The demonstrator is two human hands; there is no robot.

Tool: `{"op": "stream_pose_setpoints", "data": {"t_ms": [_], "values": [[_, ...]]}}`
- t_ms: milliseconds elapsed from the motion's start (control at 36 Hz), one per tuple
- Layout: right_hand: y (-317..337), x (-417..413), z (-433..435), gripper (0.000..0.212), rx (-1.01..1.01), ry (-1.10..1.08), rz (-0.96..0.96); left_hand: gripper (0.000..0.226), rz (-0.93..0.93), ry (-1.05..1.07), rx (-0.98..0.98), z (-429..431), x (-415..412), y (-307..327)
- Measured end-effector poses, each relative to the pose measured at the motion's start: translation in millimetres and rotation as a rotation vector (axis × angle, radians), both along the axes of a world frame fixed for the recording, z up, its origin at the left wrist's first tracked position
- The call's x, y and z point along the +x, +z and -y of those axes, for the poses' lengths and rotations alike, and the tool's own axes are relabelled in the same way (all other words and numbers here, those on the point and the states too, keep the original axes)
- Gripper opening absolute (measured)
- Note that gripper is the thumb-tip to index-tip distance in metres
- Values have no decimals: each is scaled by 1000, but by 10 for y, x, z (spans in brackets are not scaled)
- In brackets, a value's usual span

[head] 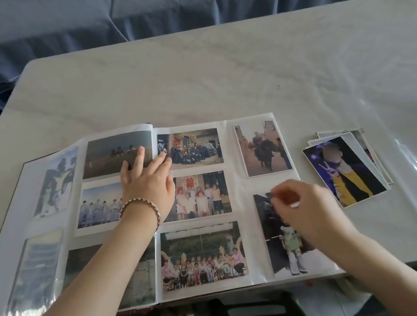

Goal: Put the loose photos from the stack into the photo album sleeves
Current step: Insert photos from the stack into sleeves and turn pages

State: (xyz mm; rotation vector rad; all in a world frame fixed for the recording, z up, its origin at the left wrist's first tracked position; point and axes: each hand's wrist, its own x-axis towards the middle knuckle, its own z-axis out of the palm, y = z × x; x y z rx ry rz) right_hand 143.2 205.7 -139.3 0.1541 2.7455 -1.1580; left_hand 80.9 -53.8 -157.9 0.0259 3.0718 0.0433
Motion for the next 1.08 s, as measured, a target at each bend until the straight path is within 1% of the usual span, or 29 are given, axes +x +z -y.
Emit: {"op": "stream_pose_setpoints", "data": {"t_ms": [56, 111, 167, 222, 250, 306, 361, 417, 472, 500, 528, 583, 667, 722, 778, 889, 1000, 1056, 1083], "values": [[-4, -65, -156, 35, 69, -85, -70, 43, -15, -3, 4, -6, 6, 16], [-29, -127, -278, 47, 112, -138, 9, 40, -48, -25, -4, -10, 24, 40], [-83, -152, -340, 43, 86, -115, 131, 36, -77, -80, -16, -38, 46, 66], [-143, -137, -369, 34, 41, -80, 152, 35, -75, -124, 54, -133, 75, 81], [-169, -130, -386, 31, 25, -84, 125, 35, -53, -122, 134, -207, 97, 94], [-189, -108, -415, 32, -27, -126, 76, 34, 17, -74, 346, -388, 137, 140], [-165, -89, -430, 32, -120, -191, 56, 31, 59, -15, 554, -577, 159, 188], [-96, -82, -429, 28, -242, -244, 32, 29, 119, 33, 733, -773, 133, 222], [0, -64, -412, 22, -377, -225, -12, 28, 268, 92, 929, -961, 94, 290], [52, -51, -396, 23, -437, -184, -33, 26, 334, 122, 1008, -1048, 68, 328], [102, -34, -374, 26, -485, -132, -49, 25, 370, 135, 1033, -1127, 39, 373], [169, -5, -320, 35, -528, -28, -67, 36, 404, 146, 1013, -1242, -20, 446], [212, 9, -245, 42, -490, 47, -115, 55, 458, 177, 946, -1345, -98, 502], [221, 4, -226, 44, -457, 69, -153, 60, 463, 205, 862, -1369, -125, 528], [220, -1, -231, 45, -436, 85, -172, 57, 461, 221, 838, -1368, -137, 535], [185, -18, -258, 42, -420, 89, -164, 39, 476, 227, 949, -1326, -144, 529], [163, -3, -285, 27, -456, 40, -110, 26, 460, 228, 1030, -1272, -115, 563], [155, 10, -316, 28, -453, 1, -82, 33, 410, 218, 1050, -1249, -83, 570], [145, 11, -335, 31, -422, -19, -83, 37, 387, 217, 1058, -1237, -63, 572]]}}
